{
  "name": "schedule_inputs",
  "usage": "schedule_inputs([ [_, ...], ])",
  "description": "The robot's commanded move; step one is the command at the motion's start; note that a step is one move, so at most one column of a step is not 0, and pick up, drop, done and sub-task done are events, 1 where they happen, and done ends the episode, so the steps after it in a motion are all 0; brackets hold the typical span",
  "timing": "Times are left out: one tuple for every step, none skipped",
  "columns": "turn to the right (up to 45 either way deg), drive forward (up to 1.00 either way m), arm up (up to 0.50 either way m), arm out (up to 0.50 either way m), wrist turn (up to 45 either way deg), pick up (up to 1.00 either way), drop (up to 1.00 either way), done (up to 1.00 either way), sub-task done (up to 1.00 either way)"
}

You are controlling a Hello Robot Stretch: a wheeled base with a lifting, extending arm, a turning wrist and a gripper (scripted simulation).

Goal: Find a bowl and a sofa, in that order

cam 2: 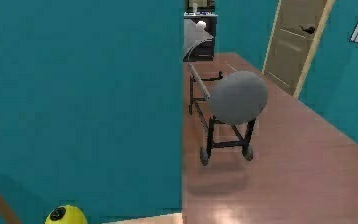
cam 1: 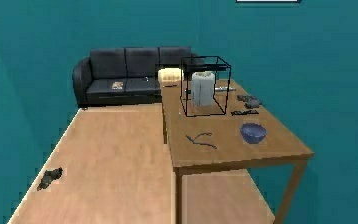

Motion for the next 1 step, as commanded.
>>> schedule_inputs([
  [-3.0,0.0,0.0,0.0,0.0,0.0,0.0,0.0,0.0],
])
